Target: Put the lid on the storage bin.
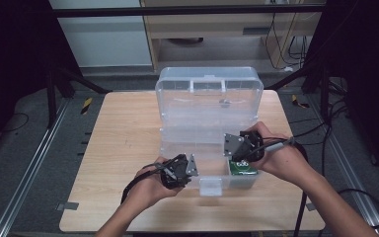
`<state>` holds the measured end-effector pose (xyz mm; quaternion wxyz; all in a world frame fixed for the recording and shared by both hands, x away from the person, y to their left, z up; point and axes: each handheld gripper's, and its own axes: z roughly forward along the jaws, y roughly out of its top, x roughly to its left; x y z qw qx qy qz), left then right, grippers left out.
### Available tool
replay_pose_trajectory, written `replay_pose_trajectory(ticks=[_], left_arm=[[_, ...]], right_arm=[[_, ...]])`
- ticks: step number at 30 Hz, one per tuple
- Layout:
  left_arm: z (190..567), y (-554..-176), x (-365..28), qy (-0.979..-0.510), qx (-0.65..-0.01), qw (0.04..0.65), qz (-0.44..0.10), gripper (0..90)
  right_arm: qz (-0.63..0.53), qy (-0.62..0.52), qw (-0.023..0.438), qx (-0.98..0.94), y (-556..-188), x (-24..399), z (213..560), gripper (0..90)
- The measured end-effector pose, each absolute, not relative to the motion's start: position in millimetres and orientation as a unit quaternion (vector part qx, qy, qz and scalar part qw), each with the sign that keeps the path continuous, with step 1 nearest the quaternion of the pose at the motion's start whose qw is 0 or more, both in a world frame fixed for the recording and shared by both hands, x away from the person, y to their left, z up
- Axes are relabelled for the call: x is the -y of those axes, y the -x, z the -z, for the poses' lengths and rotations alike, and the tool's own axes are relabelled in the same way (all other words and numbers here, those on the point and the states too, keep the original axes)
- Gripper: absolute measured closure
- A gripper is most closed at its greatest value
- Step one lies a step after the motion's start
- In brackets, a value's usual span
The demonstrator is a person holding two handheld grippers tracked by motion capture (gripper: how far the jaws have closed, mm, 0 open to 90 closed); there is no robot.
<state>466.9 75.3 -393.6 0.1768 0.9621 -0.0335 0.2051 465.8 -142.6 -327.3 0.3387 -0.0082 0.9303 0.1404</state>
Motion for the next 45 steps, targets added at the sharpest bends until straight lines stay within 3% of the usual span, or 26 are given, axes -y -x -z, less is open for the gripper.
replay_pose_trajectory(ticks=[1,2,17,45], left_arm=[[402.6,-450.8,-77.6,-0.966,-0.084,0.196,-0.145,76.8],[402.5,-449.8,-78.0,-0.967,-0.089,0.193,-0.143,76.8],[403.6,-449.3,-78.2,-0.965,-0.083,0.2,-0.15,76.2],[405.9,-444.4,-79.8,-0.96,-0.096,0.207,-0.161,73.9]], right_arm=[[-0.138,0.004,0.337,-0.931,-464.3,142.9,327.4,79.8],[-0.14,0.008,0.337,-0.931,-464.4,143.1,327.7,79.8],[-0.141,0.008,0.352,-0.925,-458.1,145.0,331.8,78.9],[-0.144,0.004,0.329,-0.933,-451.8,146.6,335.2,79.5]])
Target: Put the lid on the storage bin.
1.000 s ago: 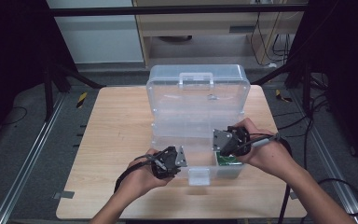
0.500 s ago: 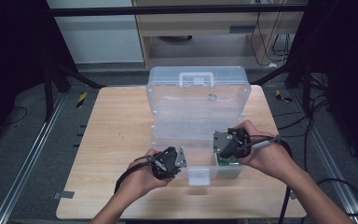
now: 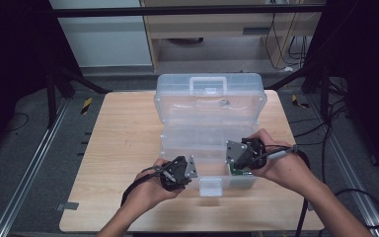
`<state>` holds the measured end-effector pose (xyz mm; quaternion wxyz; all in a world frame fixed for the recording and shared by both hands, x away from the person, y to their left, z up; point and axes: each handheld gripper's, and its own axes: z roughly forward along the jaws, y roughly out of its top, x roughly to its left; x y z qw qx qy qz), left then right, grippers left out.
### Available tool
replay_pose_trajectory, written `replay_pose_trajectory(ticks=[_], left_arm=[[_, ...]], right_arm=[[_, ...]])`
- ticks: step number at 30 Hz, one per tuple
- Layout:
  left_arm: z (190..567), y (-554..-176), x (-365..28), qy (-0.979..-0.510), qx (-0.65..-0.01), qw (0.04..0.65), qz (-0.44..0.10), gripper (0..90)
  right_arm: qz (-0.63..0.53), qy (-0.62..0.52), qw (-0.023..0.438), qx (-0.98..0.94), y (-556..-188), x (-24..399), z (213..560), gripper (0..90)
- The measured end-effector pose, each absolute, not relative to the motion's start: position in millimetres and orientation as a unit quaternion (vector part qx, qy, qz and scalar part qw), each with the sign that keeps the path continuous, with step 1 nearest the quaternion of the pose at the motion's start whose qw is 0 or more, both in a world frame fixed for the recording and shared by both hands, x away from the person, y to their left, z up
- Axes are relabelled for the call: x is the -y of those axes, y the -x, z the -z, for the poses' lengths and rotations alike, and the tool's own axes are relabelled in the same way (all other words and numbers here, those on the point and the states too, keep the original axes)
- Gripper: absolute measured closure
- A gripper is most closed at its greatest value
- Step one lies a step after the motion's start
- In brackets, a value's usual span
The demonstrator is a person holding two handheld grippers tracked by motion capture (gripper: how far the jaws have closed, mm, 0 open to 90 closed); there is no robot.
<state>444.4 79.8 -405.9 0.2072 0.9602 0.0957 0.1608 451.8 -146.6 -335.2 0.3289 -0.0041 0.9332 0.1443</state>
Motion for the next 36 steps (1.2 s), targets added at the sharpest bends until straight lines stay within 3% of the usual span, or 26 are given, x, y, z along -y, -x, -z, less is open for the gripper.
replay_pose_trajectory(ticks=[6,12,13,18,28,31,36], left_arm=[[407.3,-443.8,-81.3,-0.957,-0.101,0.217,-0.161,72.2],[403.6,-439.0,-83.7,-0.947,-0.114,0.247,-0.17,56.6],[396.4,-433.9,-86.7,-0.938,-0.124,0.276,-0.168,55.4],[381.4,-424.3,-94.1,-0.933,-0.128,0.299,-0.153,51.3],[330.0,-424.1,-128.3,-0.906,-0.168,0.357,-0.149,66.7],[308.8,-439.2,-147.6,-0.879,-0.217,0.379,-0.188,72.5],[289.9,-473.6,-169.6,-0.851,-0.274,0.416,-0.164,81.4]], right_arm=[[-0.143,0.006,0.325,-0.935,-451.4,146.9,335.0,79.5],[-0.143,0.007,0.324,-0.935,-452.2,147.3,334.6,79.3],[-0.144,0.008,0.324,-0.935,-452.2,147.4,334.7,79.3],[-0.145,0.008,0.326,-0.934,-451.8,148.1,335.0,78.9],[-0.149,0.007,0.328,-0.933,-449.9,148.3,337.1,78.3],[-0.15,0.006,0.328,-0.933,-449.8,148.3,337.2,78.0],[-0.15,0.007,0.33,-0.932,-449.8,148.0,337.6,77.5]])
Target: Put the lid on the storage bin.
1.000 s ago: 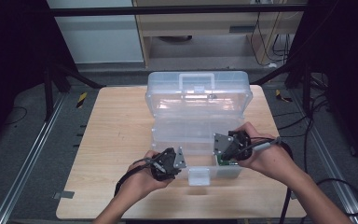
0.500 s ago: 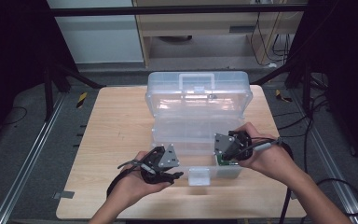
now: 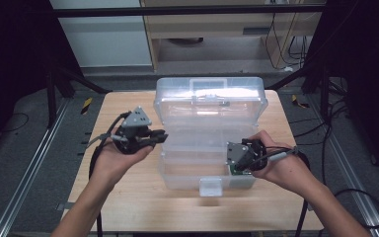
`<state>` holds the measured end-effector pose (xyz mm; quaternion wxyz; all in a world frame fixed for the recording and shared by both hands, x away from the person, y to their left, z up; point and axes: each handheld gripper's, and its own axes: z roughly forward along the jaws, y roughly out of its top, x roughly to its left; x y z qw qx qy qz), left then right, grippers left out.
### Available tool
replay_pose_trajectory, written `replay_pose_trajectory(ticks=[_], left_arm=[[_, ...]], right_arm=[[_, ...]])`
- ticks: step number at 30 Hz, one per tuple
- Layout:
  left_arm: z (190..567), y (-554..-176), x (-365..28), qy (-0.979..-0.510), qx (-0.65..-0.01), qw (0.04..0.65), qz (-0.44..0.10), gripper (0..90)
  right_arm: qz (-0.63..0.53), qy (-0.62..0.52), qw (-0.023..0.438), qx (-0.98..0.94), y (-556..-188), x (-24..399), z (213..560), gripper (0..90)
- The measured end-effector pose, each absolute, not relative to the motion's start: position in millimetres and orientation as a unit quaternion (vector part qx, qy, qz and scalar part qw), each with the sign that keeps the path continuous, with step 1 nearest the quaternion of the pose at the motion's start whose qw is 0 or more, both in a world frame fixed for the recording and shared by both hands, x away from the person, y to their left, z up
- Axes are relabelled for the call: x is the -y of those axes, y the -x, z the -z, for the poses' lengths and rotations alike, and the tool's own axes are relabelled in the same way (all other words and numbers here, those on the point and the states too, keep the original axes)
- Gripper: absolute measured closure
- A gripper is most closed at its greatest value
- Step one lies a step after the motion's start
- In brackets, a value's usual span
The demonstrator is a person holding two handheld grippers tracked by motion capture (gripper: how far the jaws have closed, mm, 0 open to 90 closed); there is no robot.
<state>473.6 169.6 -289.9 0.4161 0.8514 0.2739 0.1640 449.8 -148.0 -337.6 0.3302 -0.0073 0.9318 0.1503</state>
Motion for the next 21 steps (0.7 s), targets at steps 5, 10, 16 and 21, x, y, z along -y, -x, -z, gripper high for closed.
replay_pose_trajectory(ticks=[5,10,16,21], left_arm=[[292.1,-502.2,-174.3,-0.845,-0.315,0.409,-0.138,86.0],[296.4,-517.9,-173.0,-0.846,-0.325,0.402,-0.132,89.8],[296.5,-528.7,-179.6,-0.823,-0.353,0.431,-0.116,89.9],[295.8,-528.5,-180.4,-0.818,-0.358,0.436,-0.115,90.0]], right_arm=[[-0.15,0.005,0.334,-0.931,-448.5,147.6,338.9,76.8],[-0.151,0.007,0.334,-0.93,-447.3,147.7,339.9,76.9],[-0.154,0.002,0.334,-0.93,-445.8,147.1,341.9,75.9],[-0.155,0.004,0.335,-0.929,-443.6,147.6,344.1,75.9]])
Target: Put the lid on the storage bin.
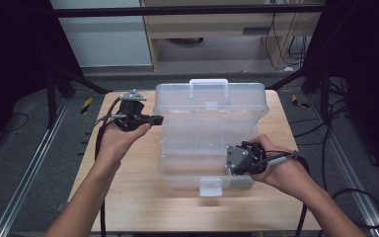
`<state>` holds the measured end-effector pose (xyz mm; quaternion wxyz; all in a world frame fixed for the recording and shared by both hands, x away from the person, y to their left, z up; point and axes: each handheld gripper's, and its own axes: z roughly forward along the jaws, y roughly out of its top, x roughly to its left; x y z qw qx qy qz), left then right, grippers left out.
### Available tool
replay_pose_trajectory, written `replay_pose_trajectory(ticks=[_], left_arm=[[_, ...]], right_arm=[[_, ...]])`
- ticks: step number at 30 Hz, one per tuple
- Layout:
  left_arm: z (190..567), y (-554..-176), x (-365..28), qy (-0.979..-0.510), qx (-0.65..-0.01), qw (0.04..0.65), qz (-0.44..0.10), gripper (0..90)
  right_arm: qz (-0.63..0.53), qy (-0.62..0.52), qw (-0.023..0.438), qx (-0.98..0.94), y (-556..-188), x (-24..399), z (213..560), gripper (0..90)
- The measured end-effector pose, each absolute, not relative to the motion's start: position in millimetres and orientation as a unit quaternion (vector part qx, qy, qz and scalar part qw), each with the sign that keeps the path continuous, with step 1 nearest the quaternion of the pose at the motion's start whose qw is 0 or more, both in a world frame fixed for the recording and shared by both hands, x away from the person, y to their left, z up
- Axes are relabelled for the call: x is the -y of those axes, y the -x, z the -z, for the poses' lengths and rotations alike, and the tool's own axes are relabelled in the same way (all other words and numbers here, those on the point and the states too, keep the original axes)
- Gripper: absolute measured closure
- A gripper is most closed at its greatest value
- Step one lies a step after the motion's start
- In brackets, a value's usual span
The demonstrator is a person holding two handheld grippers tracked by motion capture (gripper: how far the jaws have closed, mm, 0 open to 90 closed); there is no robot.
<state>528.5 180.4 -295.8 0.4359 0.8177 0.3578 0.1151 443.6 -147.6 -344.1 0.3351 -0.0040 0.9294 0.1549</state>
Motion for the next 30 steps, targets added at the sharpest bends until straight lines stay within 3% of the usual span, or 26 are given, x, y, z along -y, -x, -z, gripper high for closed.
replay_pose_trajectory(ticks=[26,28,30], left_arm=[[294.1,-509.7,-188.8,-0.821,-0.354,0.432,-0.118,90.0],[295.8,-506.7,-188.6,-0.822,-0.352,0.431,-0.12,90.0],[297.1,-504.9,-188.2,-0.821,-0.348,0.435,-0.122,90.0]], right_arm=[[-0.157,0.009,0.321,-0.934,-439.7,150.1,348.0,77.4],[-0.169,0.001,0.316,-0.934,-439.1,152.7,348.7,75.9],[-0.19,-0.013,0.306,-0.933,-438.5,155.8,347.2,68.5]])
